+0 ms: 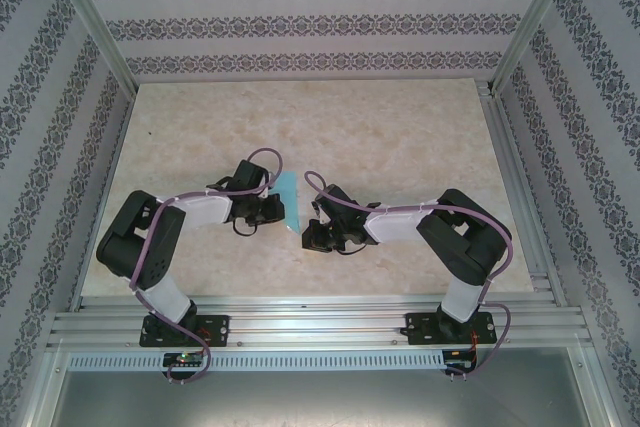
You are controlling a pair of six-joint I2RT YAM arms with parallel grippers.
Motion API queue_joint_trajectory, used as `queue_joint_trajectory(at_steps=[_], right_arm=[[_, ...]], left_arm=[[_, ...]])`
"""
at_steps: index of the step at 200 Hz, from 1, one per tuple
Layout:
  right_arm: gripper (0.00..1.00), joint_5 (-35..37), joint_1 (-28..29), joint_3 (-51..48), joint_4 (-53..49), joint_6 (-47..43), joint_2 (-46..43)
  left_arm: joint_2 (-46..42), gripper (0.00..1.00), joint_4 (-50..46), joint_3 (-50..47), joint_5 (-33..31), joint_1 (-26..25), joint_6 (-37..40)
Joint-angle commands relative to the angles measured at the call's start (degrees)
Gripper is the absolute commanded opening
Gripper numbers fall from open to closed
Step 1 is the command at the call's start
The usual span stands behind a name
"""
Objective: Fold a paper plane with a square sheet of paper (fold left side to right side)
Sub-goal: Third fold the triangle at the center of the table.
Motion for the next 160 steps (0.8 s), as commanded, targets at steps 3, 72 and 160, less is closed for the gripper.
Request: queue_joint_trajectory(at_steps=[3,72,160], right_arm=[[0.08,1.89,0.86,-1.79,-7.8,-1.34,3.28],[0.09,0.27,-1.79,4.91,-2.81,-1.07,-3.23],[0.08,0.25,-4.06,16.05,-3.23,5.45,8.17]], left_arm=[[2.49,0.09,-3.18,1.61,-1.66,0.86,3.47],[3.63,0.09,-0.12,0.14,2.96,0.67,3.57],[3.79,0.09,-0.14,0.29,3.59,0.53,3.49]])
